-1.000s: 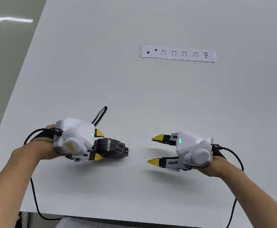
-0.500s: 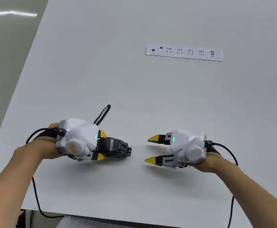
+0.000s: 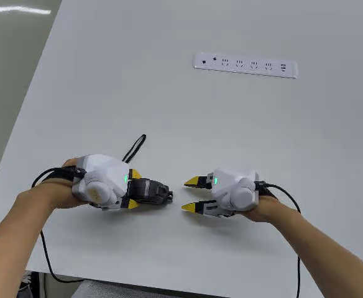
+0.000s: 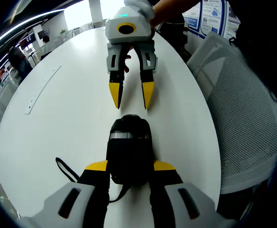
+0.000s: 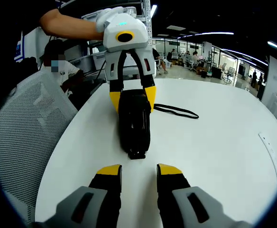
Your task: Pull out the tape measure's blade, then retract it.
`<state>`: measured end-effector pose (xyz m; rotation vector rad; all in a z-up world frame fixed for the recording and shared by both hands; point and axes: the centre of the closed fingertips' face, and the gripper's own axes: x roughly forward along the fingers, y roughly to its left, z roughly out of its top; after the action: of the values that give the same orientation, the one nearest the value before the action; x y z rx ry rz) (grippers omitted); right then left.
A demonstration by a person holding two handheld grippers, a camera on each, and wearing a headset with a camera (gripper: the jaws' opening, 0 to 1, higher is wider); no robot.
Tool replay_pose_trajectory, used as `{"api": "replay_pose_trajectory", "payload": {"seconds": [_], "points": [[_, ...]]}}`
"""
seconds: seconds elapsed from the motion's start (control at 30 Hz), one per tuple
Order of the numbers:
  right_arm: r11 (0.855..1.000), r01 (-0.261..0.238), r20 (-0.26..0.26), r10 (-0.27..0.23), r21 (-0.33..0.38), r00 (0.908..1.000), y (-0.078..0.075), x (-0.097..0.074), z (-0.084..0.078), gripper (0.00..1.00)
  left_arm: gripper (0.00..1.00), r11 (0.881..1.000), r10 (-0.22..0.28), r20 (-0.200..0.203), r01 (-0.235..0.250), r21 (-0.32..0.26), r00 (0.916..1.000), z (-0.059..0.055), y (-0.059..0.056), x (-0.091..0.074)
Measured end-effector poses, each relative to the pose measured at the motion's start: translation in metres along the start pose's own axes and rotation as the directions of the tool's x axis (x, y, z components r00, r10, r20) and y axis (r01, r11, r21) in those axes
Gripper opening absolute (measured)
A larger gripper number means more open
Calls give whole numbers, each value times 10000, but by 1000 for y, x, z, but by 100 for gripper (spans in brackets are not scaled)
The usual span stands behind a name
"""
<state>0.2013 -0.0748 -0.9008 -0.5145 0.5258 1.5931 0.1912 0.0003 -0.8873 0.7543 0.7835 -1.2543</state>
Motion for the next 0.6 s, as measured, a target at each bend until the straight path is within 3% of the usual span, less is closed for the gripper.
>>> {"api": "replay_pose_trajectory", "payload": {"seconds": [0.6], "points": [[9993, -227, 163, 232, -301, 9996, 3, 27, 7, 18, 27, 9997, -9, 236, 15, -255, 9997, 0, 0, -1]]}}
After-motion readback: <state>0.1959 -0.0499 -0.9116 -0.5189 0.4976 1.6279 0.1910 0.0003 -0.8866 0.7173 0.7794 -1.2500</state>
